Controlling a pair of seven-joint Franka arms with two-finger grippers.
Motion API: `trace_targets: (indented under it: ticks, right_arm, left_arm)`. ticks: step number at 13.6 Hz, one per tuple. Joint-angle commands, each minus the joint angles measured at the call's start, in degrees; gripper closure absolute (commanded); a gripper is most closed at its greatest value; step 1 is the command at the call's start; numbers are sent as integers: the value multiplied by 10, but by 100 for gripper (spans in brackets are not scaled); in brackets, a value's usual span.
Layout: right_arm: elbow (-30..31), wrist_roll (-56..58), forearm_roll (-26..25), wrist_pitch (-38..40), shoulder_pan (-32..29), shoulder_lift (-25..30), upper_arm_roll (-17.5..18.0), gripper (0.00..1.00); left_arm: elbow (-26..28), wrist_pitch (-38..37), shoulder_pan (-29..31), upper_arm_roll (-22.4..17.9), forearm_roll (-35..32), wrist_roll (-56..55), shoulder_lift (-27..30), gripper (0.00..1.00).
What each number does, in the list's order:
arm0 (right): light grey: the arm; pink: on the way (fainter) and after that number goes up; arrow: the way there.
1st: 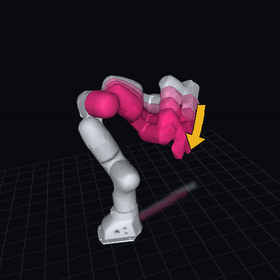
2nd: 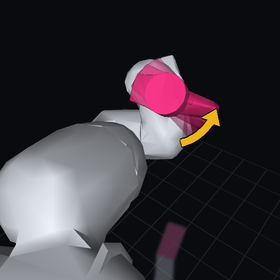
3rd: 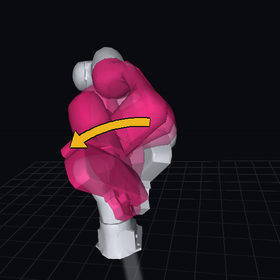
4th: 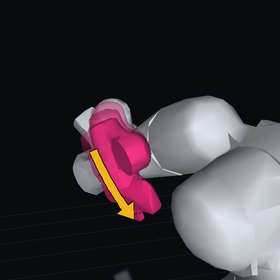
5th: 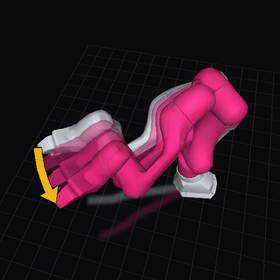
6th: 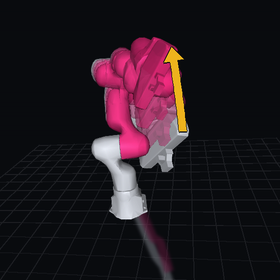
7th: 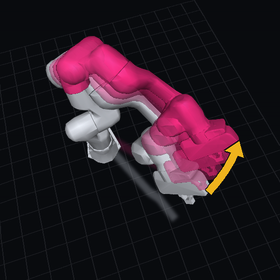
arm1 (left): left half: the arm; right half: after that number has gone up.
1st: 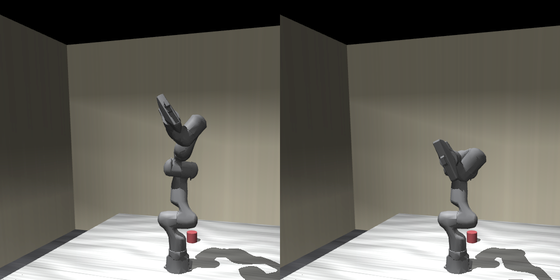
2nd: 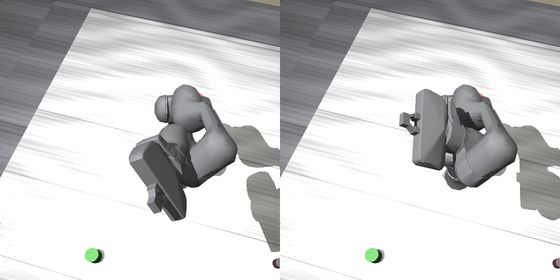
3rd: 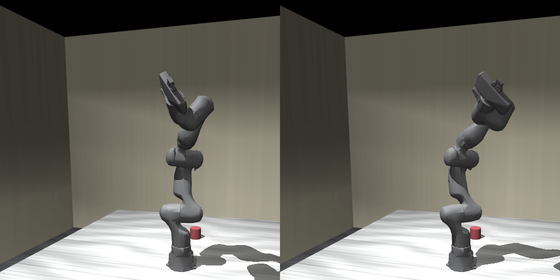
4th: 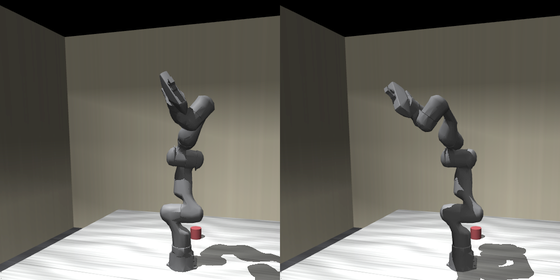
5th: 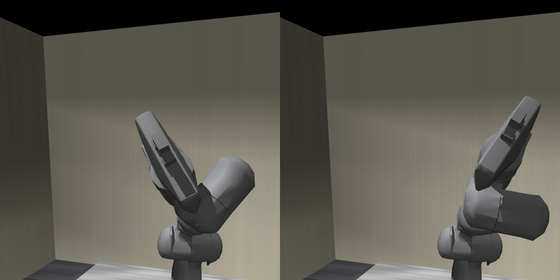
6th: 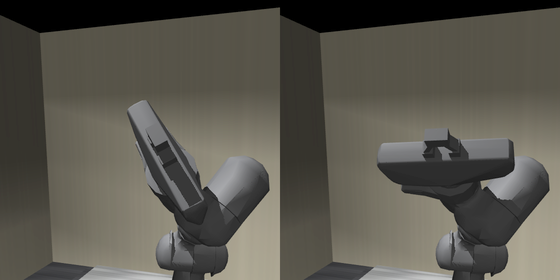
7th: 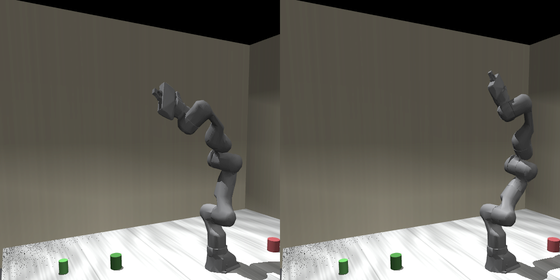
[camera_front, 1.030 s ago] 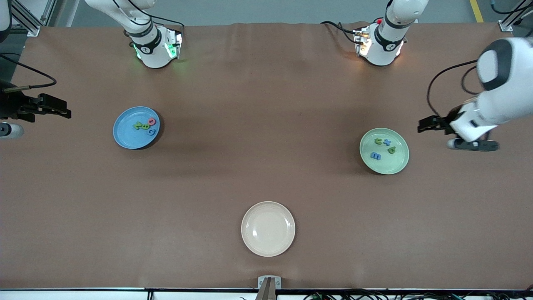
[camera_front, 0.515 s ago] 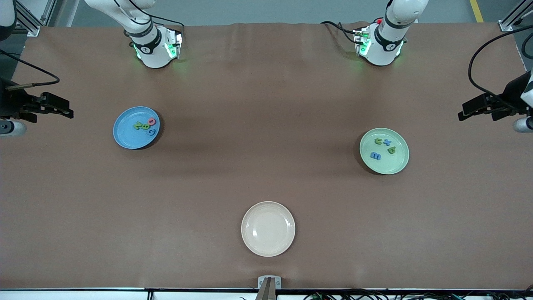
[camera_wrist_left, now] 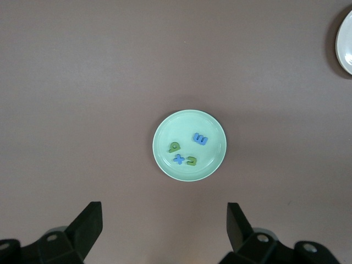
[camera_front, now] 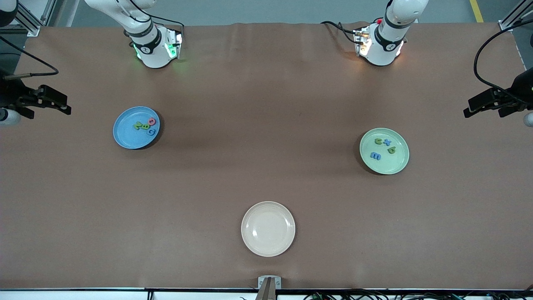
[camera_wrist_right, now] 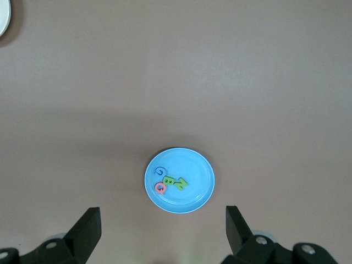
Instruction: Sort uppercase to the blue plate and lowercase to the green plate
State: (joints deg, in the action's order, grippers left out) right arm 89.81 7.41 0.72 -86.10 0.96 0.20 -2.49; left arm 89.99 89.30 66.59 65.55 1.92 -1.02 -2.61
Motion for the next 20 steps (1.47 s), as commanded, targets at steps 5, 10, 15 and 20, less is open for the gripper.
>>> trace_targets:
  ticks: [5,10,15,20]
  right_arm:
    - [35,1,-2,-7,-3,44,-1,0]
    - [34,1,1,-10,-3,44,-1,0]
    - [34,1,4,-12,-3,44,-1,0]
    - [35,-4,24,-7,-4,44,-1,0]
  left_arm:
    - [-13,-17,-110,-114,8,6,10,1]
    - [-10,-21,-447,-444,8,2,21,1]
    - [-10,-26,-685,-677,8,-2,23,1]
    - [-10,-25,-716,-709,9,-1,25,1]
